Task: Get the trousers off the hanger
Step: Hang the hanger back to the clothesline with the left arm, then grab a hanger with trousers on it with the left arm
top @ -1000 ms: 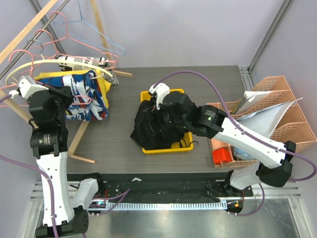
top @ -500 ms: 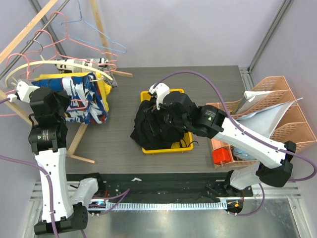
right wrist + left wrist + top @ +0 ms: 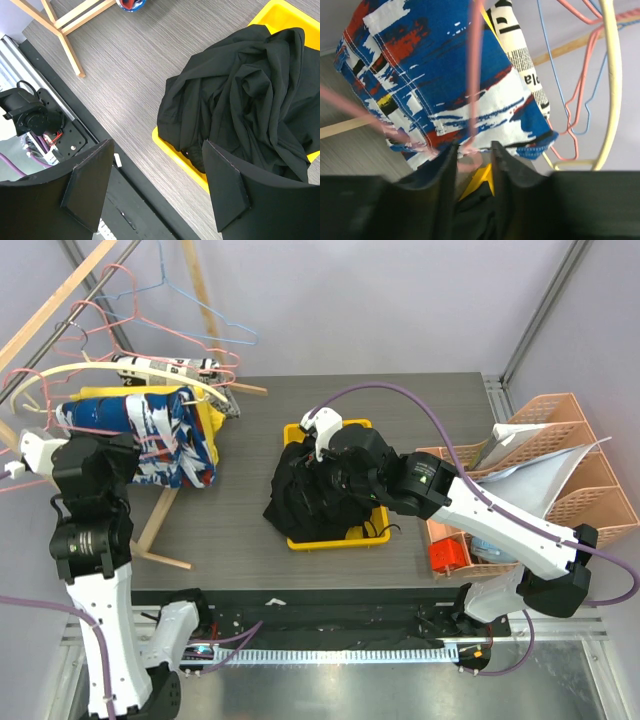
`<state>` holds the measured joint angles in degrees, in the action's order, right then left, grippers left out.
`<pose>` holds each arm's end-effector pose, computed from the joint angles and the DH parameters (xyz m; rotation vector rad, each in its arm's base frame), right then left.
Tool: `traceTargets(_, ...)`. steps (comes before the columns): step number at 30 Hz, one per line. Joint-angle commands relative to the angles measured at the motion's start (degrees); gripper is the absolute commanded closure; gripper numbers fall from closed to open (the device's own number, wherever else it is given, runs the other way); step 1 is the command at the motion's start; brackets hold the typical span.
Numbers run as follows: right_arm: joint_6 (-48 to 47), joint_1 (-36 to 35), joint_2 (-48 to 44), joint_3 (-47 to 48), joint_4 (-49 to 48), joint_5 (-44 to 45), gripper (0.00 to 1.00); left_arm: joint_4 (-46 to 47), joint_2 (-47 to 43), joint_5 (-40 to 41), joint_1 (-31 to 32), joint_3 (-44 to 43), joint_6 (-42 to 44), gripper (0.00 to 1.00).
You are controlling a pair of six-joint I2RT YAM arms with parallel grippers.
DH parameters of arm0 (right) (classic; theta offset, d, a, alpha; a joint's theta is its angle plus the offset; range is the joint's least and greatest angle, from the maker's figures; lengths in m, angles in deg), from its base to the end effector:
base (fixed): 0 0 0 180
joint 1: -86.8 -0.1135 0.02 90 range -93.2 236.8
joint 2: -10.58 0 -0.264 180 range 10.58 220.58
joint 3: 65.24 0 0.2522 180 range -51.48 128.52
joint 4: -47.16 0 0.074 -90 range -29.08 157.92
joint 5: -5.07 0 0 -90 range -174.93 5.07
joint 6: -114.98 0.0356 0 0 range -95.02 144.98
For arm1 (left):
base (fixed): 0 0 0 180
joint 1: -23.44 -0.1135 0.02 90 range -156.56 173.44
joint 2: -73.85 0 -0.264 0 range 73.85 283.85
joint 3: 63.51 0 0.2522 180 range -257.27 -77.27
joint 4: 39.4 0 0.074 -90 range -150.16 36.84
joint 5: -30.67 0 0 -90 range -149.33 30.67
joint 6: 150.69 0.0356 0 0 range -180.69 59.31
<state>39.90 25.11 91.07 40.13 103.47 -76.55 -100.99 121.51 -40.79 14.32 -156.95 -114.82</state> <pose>0.1461 0.2602 0.4230 -0.7823 2.0346 0.6319 0.1184 0.0305 0.4600 -1.1491 1.4364 -0.2531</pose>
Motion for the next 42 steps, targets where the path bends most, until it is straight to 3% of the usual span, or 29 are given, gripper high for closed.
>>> traceTargets(1,0.0,0.2,-0.2,2.4,-1.1,-0.1,0.23,-2.2,-3.3,-3.8,-0.3,1.5,-4.9,0.58)
traceTargets(5,1.5,0.2,0.3,4.1,-1.1,0.1,0.23,-3.7,-5.2,-7.0,-0.4,1.5,-5.8,0.47)
traceTargets(12,5.6,0.2,0.1,4.9,0.2,-0.1,0.23,-3.0,-8.5,-18.2,-0.3,-2.6,-6.9,0.47)
traceTargets(23,10.1,0.2,7.0,17.0,14.8,-3.5,0.23,4.8,-6.6,-37.8,-0.4,-9.8,-16.4,0.48)
traceTargets(28,12.7,0.2,6.8,18.2,15.4,-6.0,0.23,9.2,-2.8,-33.7,-0.3,-13.9,-16.9,0.47)
traceTargets(33,13.4,0.2,6.1,18.4,15.3,-6.9,0.24,9.7,1.5,-24.6,-0.3,-15.3,-17.9,0.46)
traceTargets(40,11.6,0.2,5.6,16.9,15.3,-5.3,0.24,10.9,10.0,-20.3,2.6,-18.1,-9.6,0.43)
traceTargets(41,11.4,0.3,5.7,16.9,15.4,-5.1,0.24,11.4,10.4,-18.9,4.3,-18.1,-8.3,0.43)
traceTargets(42,11.1,0.2,6.0,17.1,15.3,-5.0,0.24,11.3,10.8,-12.1,6.4,-17.7,-5.4,0.41)
